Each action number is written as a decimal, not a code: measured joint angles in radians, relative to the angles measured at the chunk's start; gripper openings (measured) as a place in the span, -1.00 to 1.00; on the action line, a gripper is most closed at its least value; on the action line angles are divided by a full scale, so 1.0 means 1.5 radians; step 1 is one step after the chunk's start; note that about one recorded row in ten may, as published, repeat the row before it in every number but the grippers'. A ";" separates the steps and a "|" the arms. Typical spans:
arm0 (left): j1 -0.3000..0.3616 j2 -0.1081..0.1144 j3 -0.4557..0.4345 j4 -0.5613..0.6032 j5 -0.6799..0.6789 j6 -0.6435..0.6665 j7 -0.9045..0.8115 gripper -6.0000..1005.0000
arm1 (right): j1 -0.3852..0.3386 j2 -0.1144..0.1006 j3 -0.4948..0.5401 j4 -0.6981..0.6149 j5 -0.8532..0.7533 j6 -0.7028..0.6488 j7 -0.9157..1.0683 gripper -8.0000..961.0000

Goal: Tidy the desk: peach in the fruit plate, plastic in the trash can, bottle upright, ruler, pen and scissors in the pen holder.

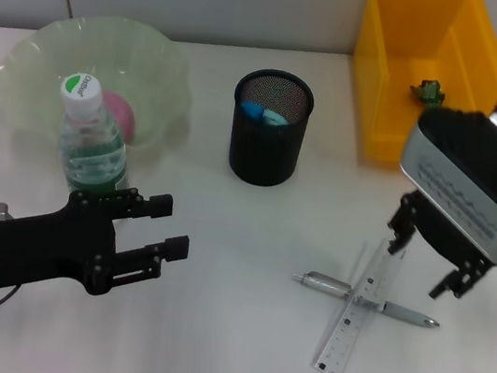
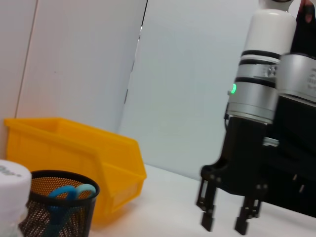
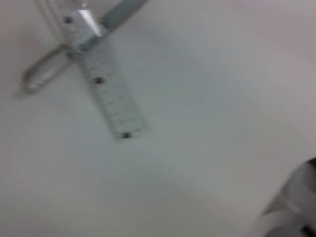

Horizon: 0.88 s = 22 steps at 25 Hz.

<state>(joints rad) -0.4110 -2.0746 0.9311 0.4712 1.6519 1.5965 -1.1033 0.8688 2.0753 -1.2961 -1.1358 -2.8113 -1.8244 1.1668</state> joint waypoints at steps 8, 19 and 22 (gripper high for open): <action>0.017 0.001 -0.002 0.004 -0.008 -0.004 0.009 0.18 | 0.011 -0.005 -0.004 0.010 -0.005 0.012 -0.053 0.32; 0.027 -0.001 -0.002 -0.001 -0.018 -0.003 0.018 0.18 | -0.016 0.001 -0.023 0.031 -0.018 0.100 -0.144 0.32; 0.029 -0.001 -0.002 -0.001 -0.019 -0.002 0.018 0.18 | -0.023 0.001 -0.033 0.047 -0.014 0.134 -0.164 0.32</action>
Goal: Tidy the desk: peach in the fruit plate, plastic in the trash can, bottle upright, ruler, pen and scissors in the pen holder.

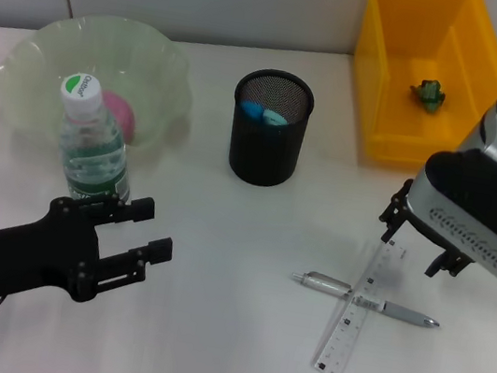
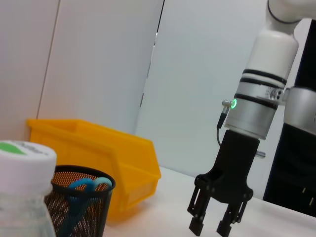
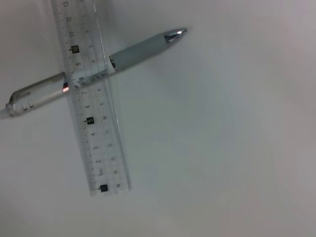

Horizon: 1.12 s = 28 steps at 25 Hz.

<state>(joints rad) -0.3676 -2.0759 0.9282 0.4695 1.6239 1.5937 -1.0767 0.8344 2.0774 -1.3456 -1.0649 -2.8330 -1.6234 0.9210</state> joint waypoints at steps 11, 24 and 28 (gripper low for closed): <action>0.011 -0.002 0.005 -0.003 -0.011 0.003 0.005 0.18 | 0.000 0.001 -0.049 0.050 0.029 0.082 -0.029 0.31; 0.022 -0.001 0.005 -0.009 -0.016 0.019 0.007 0.18 | 0.000 0.003 -0.086 0.054 0.033 0.084 -0.017 0.19; 0.022 -0.001 0.005 -0.009 -0.016 0.025 0.008 0.18 | -0.001 0.003 -0.096 0.054 0.030 0.083 -0.007 0.11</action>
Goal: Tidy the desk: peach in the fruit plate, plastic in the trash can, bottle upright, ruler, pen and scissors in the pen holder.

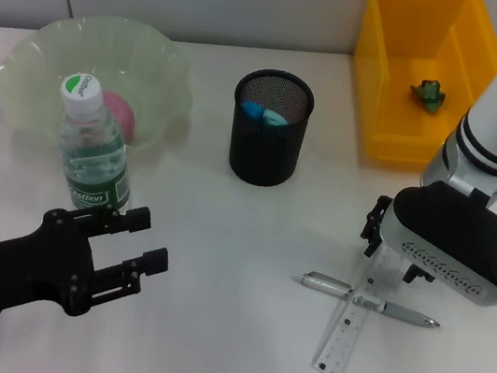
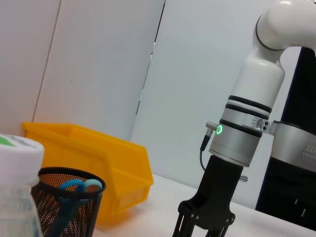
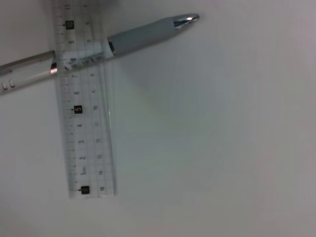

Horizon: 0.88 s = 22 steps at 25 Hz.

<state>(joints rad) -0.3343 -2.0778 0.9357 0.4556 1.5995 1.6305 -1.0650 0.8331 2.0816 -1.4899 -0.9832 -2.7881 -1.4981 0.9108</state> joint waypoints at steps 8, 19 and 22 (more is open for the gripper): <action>0.007 0.000 0.000 -0.001 -0.009 0.006 0.002 0.18 | -0.001 0.000 -0.003 0.001 0.001 -0.002 0.001 0.09; 0.006 0.000 0.000 -0.001 -0.009 0.012 0.008 0.18 | -0.007 0.000 0.005 -0.032 0.006 -0.022 0.020 -0.19; 0.006 0.001 0.000 -0.001 -0.009 0.012 0.007 0.18 | -0.020 0.000 0.022 -0.076 0.029 -0.061 0.028 -0.19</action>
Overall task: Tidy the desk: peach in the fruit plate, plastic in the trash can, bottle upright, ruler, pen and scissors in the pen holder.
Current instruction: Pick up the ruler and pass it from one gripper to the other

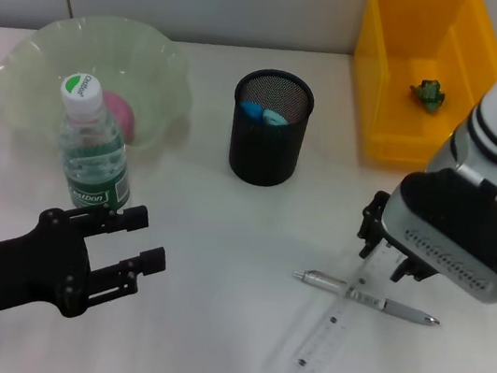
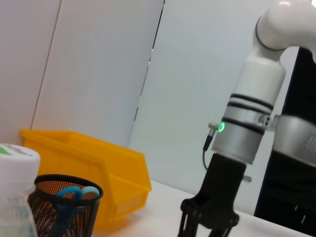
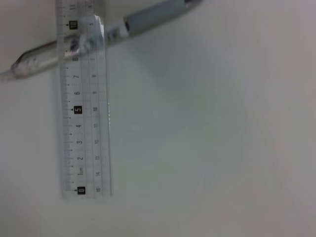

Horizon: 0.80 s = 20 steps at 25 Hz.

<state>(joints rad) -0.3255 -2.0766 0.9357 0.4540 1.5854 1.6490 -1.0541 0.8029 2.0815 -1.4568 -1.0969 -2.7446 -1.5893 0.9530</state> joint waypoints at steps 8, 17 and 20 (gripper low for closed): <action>0.005 0.003 0.000 0.000 0.000 0.013 -0.004 0.18 | -0.049 -0.001 0.089 -0.108 0.102 -0.075 0.018 -0.19; 0.027 0.005 -0.007 0.003 0.000 0.042 0.001 0.18 | -0.097 -0.002 0.266 -0.146 0.276 -0.113 0.077 -0.19; 0.031 0.005 -0.005 0.003 -0.001 0.049 0.004 0.18 | -0.116 -0.002 0.305 -0.125 0.342 -0.090 0.078 -0.19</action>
<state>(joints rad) -0.2791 -2.0692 0.9280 0.4580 1.5843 1.7220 -1.0482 0.6292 2.0784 -0.9998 -1.2838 -2.2322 -1.7242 1.0695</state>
